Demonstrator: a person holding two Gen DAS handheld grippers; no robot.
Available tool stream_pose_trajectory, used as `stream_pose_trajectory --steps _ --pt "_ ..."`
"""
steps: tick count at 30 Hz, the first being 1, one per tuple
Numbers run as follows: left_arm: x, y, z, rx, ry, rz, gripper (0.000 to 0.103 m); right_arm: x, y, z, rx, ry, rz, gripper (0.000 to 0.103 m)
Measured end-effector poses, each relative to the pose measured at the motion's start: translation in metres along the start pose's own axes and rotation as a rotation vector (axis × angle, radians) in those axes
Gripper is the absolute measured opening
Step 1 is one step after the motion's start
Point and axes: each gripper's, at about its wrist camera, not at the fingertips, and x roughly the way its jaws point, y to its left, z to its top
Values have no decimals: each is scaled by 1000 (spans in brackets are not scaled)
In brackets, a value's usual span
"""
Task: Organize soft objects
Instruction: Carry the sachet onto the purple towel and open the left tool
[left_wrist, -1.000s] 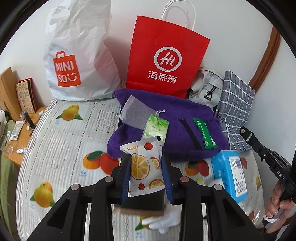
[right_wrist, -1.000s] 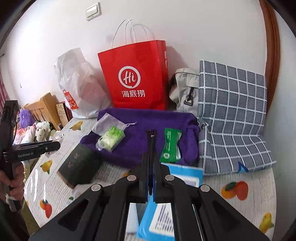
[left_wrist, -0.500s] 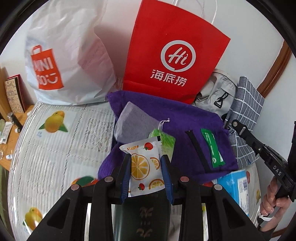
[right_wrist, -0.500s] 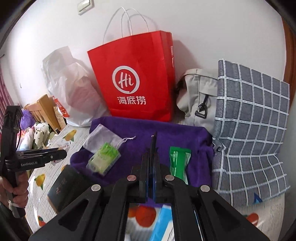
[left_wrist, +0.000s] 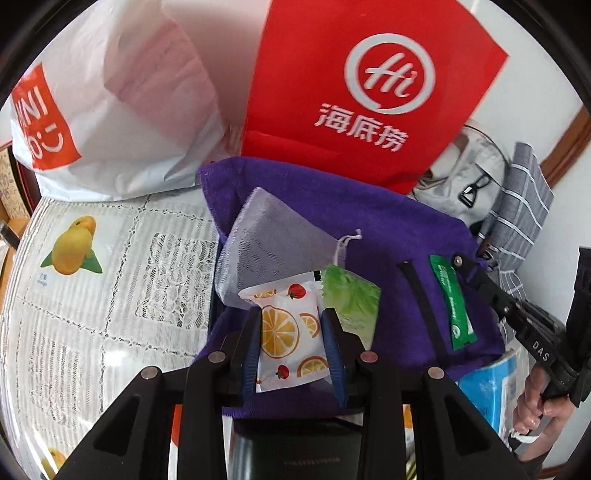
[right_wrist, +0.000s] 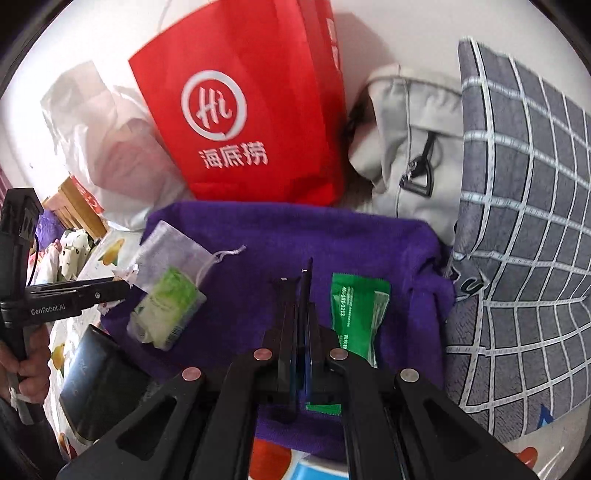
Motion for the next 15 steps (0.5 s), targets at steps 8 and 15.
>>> stream_pose_trajectory --steps 8,15 --pt "18 8 -6 -35 46 -73 33 24 -4 -3 8 74 29 3" --pt "12 5 -3 -29 30 -83 48 27 -6 -4 18 101 42 17"
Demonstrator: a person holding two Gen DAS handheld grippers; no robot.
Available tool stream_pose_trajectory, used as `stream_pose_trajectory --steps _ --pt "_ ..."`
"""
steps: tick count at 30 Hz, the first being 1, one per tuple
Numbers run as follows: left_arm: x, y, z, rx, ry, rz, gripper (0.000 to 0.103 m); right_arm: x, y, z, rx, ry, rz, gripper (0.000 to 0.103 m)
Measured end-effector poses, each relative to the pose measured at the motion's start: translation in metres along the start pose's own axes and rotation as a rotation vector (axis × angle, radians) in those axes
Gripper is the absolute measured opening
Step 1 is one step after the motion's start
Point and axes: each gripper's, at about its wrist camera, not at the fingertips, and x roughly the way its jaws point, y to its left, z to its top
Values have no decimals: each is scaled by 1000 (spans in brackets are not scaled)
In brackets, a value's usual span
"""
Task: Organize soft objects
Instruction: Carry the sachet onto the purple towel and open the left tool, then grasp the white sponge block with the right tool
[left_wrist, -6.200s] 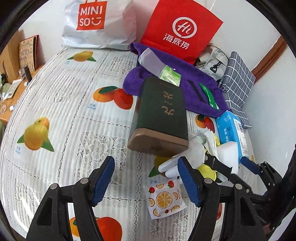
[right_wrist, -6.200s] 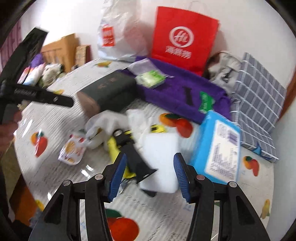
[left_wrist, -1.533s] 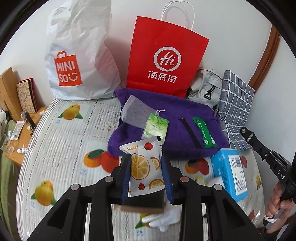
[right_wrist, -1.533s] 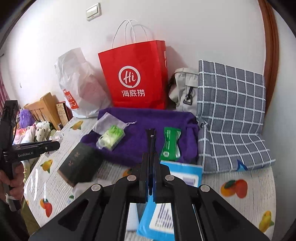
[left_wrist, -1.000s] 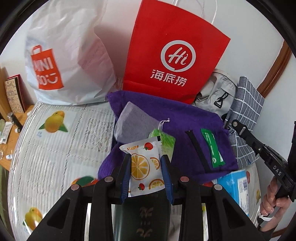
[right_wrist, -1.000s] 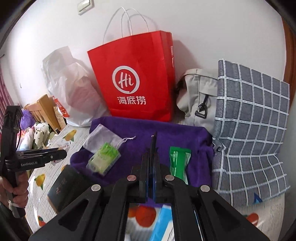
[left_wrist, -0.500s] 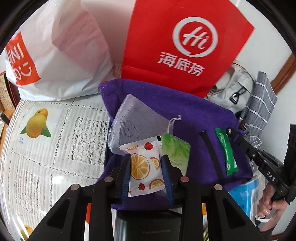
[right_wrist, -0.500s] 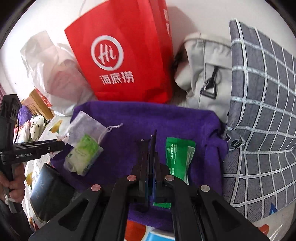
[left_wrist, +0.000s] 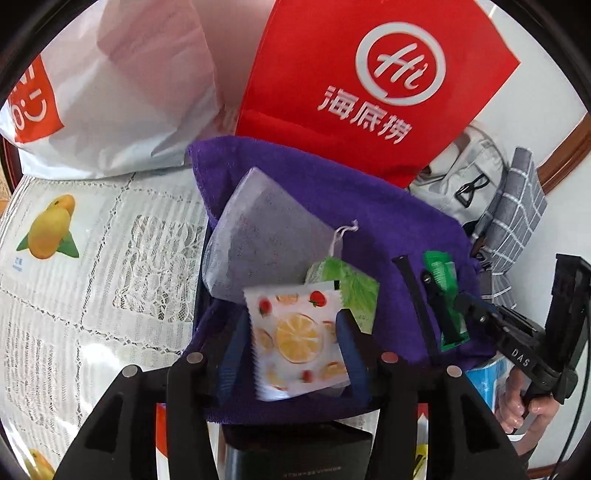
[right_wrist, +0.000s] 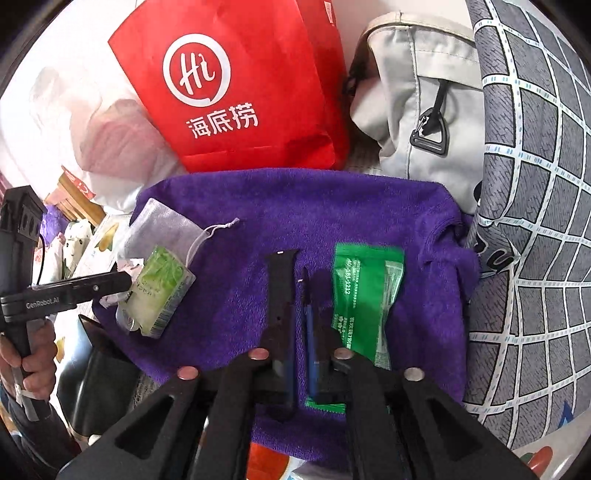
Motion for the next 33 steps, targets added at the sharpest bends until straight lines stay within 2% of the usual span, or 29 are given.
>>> stream_pose_trajectory --steps 2,3,7,11,17,23,26,30,33 --pt "-3 -2 0 5 0 -1 51 -2 0 0 2 -6 -6 43" --pt "-4 -2 0 8 -1 2 52 -4 1 0 2 -12 -11 48" --pt "-9 -2 -3 4 1 2 53 -19 7 -4 -22 -41 -35 51" --pt "-22 0 -10 3 -9 3 54 -38 18 -15 -38 -68 -66 60" --pt "-48 2 -26 8 -34 14 57 -68 36 -48 -39 -67 -66 61" --pt "-77 2 -52 -13 -83 6 57 -90 54 -93 -64 -32 -7 61" --pt "-90 1 -67 -8 -90 -2 57 -95 66 -107 -96 -8 6 61" --pt "-105 3 -89 -12 -104 12 57 -94 77 -122 -104 34 66 61" --pt "-112 4 -105 -9 -99 12 57 -84 83 -130 -111 72 28 61"
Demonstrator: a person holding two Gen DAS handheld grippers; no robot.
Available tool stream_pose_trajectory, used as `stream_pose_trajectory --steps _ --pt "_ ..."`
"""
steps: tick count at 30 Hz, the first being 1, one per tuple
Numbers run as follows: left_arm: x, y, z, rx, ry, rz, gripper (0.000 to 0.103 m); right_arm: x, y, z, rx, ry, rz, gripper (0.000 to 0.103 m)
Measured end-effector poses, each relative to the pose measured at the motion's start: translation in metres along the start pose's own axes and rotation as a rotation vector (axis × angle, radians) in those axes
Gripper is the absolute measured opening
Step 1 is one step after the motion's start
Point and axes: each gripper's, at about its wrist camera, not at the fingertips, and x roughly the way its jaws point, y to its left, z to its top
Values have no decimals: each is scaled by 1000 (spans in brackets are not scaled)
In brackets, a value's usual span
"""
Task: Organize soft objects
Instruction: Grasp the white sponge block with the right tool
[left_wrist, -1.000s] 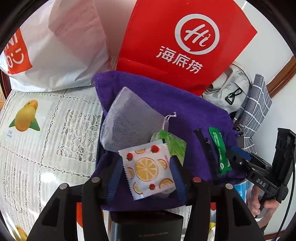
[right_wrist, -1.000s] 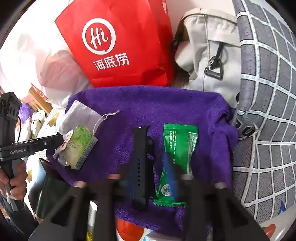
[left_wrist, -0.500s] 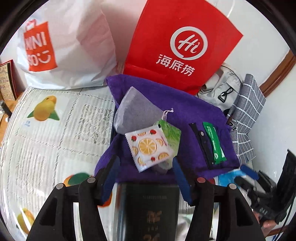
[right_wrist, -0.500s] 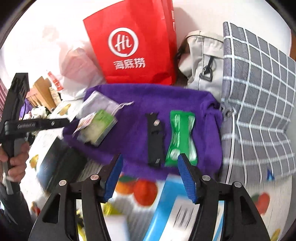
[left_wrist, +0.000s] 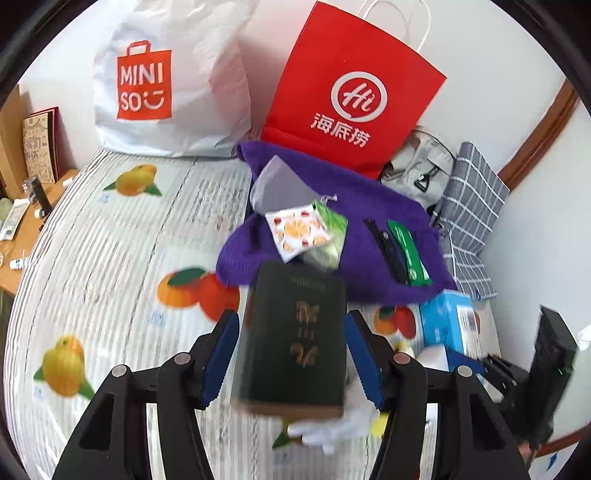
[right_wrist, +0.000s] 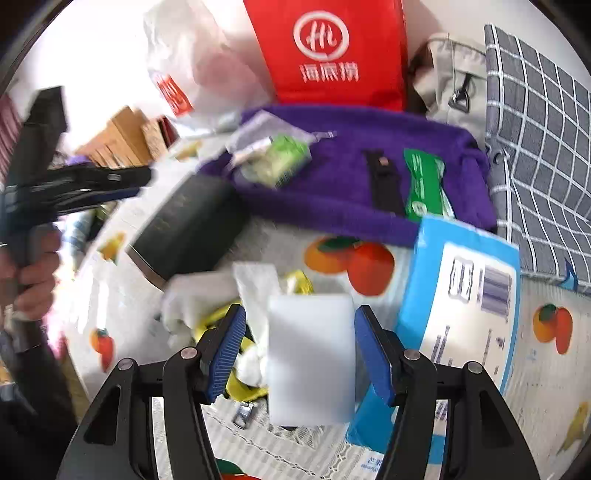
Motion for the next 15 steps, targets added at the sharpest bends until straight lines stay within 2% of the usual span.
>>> stream_pose_trajectory --steps 3,4,6,12,15 --pt "-6 1 -12 -2 10 -5 57 12 0 -3 16 29 -31 61" --pt "-7 2 -15 -2 11 -4 57 14 2 -3 6 22 -21 52" --pt "-9 1 -22 2 18 0 57 15 3 -2 7 29 -33 49" --pt "-5 -4 -43 18 49 4 57 -24 8 -12 12 -86 -14 49" --pt "-2 -12 -55 29 54 10 60 -38 7 -21 28 -107 -11 49"
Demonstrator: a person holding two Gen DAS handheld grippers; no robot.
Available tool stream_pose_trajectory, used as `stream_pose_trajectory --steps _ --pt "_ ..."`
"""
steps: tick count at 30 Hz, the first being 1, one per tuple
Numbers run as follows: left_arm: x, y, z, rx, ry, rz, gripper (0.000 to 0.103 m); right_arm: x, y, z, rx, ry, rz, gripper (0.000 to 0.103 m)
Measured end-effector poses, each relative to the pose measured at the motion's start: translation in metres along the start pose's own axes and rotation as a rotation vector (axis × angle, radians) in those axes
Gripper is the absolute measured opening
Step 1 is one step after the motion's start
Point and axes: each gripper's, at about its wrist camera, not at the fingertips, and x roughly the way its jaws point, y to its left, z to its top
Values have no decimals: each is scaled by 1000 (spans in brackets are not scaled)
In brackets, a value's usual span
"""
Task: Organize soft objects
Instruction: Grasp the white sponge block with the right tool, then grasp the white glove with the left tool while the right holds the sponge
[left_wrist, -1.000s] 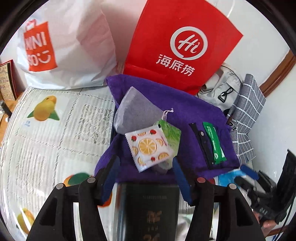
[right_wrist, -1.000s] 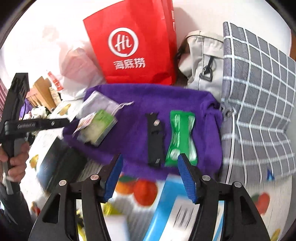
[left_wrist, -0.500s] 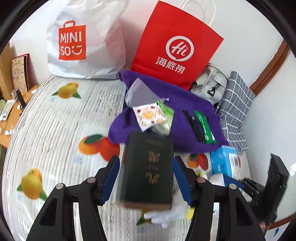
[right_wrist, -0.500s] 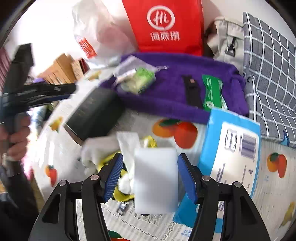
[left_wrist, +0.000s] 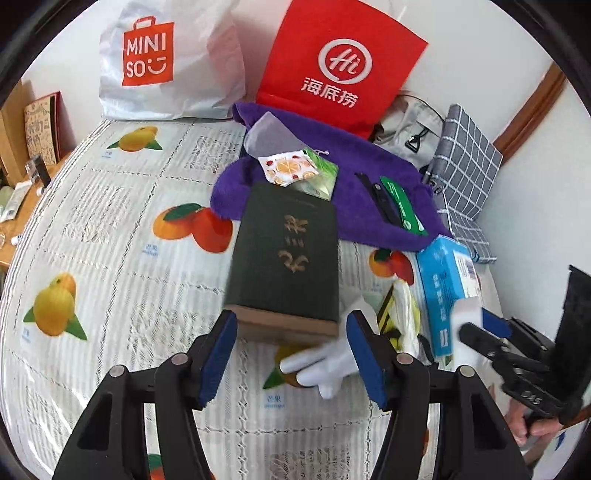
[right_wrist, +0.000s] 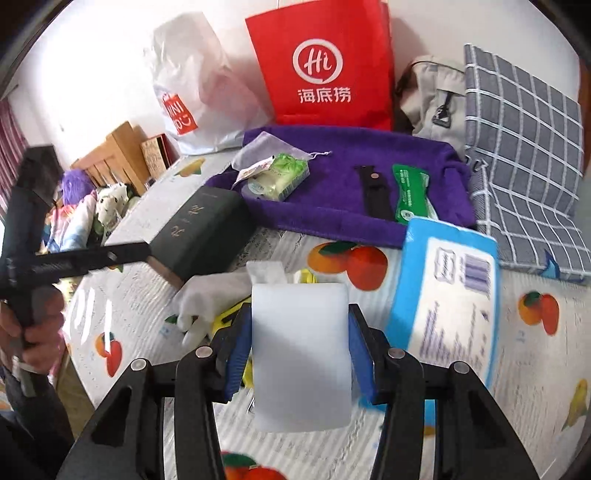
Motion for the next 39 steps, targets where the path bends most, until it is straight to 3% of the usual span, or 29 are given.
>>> stream_pose_trajectory --steps 7,12,19,22,24,25,32,39 --pt "4 -20 -24 31 27 -22 60 -23 -3 -29 25 -11 3 49" --pt "16 -34 -34 73 35 18 58 -29 -7 -54 15 4 -22 49" --pt "39 -40 -42 76 43 47 57 -19 -23 -84 30 57 -120 49" --pt "43 -40 -41 71 34 58 44 -15 -32 -91 49 68 -151 50" --pt "47 -40 -39 65 38 35 13 -11 -37 -94 63 78 -159 50" --pt "48 -40 -39 59 40 14 8 -9 -39 -96 68 82 -160 50" --pt "21 -46 -44 73 9 -59 6 0 -39 -105 61 124 -179 58" --pt "-20 -42 -62 87 -48 -47 5 -3 -36 -121 60 130 -211 70"
